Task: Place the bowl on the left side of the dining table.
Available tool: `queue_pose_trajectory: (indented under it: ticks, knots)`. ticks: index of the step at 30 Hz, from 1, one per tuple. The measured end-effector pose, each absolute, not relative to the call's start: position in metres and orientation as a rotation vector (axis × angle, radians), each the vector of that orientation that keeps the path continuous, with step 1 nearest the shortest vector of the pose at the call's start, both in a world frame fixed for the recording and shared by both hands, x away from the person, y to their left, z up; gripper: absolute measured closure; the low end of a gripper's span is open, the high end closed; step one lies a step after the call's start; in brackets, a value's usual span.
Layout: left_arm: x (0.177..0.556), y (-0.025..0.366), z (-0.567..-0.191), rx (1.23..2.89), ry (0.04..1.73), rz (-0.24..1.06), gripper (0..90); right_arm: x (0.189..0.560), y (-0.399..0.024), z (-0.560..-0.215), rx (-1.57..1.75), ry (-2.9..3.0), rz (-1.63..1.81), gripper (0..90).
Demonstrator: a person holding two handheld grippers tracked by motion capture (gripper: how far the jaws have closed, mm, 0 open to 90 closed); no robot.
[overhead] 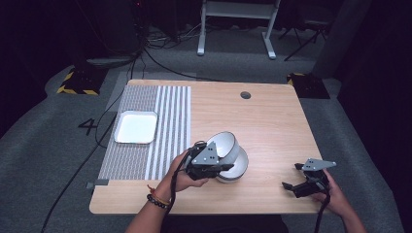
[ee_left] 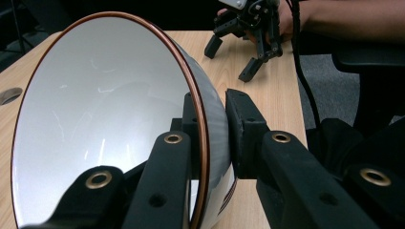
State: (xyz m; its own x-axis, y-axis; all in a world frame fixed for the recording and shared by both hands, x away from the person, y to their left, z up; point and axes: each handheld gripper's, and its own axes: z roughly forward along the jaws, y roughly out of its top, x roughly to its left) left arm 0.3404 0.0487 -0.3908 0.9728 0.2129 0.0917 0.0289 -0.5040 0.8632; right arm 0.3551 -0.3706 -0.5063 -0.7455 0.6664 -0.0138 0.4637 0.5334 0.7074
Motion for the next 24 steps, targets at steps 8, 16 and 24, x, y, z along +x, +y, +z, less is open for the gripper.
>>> queue_pose_trajectory:
  ticks: [8, 16, 24]
  knots:
    - [0.343, 0.062, -0.387, 2.073, 0.208, 0.26, 78.9, 0.355, -0.371, -0.506, 0.942, 2.493, 1.025, 0.4]
    - [0.349, 0.077, -0.386, 2.054, 0.259, 0.282, 78.9, 0.355, -0.371, -0.506, 0.944, 2.492, 1.026, 0.5]
    - [0.352, 0.091, -0.384, 2.042, 0.288, 0.321, 78.9, 0.355, -0.37, -0.506, 0.95, 2.49, 1.024, 0.4]
